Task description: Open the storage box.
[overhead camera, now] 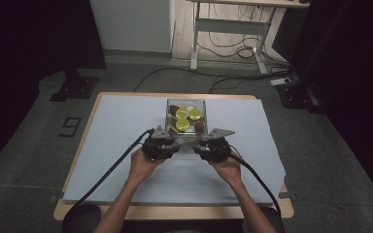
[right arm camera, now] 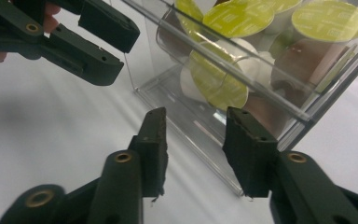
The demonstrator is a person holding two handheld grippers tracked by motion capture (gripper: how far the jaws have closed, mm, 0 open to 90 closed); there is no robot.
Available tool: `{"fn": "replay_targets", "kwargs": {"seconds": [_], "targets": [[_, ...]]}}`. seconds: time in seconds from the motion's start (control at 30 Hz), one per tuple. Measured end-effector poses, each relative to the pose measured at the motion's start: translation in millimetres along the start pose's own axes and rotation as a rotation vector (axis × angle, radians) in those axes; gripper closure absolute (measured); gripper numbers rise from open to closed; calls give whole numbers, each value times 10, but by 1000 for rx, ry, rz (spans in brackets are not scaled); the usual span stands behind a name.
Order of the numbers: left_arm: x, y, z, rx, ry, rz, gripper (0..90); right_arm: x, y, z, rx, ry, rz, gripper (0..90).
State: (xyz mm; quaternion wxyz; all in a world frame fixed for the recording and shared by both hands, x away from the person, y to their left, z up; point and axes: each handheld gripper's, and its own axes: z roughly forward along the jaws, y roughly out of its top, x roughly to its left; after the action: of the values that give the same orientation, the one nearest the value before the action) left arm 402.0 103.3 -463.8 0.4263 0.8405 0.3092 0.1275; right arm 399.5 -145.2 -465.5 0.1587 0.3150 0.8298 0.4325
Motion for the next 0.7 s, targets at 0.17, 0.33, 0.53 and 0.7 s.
{"fn": "replay_targets", "kwargs": {"seconds": [0.17,0.33,0.53,0.7], "targets": [[1,10,25,-9,9,-1,624,-3,25,42,-1,-12,3,670],[-15,36,64,-8,15,5,650,5,49,61,-14,-24,-1,718],[-26,56,91,-15,36,-3,704,-1,75,92,-13,-41,-7,777],[-18,68,87,-30,40,-10,745,-6,84,108,-20,-47,-10,801]]}}
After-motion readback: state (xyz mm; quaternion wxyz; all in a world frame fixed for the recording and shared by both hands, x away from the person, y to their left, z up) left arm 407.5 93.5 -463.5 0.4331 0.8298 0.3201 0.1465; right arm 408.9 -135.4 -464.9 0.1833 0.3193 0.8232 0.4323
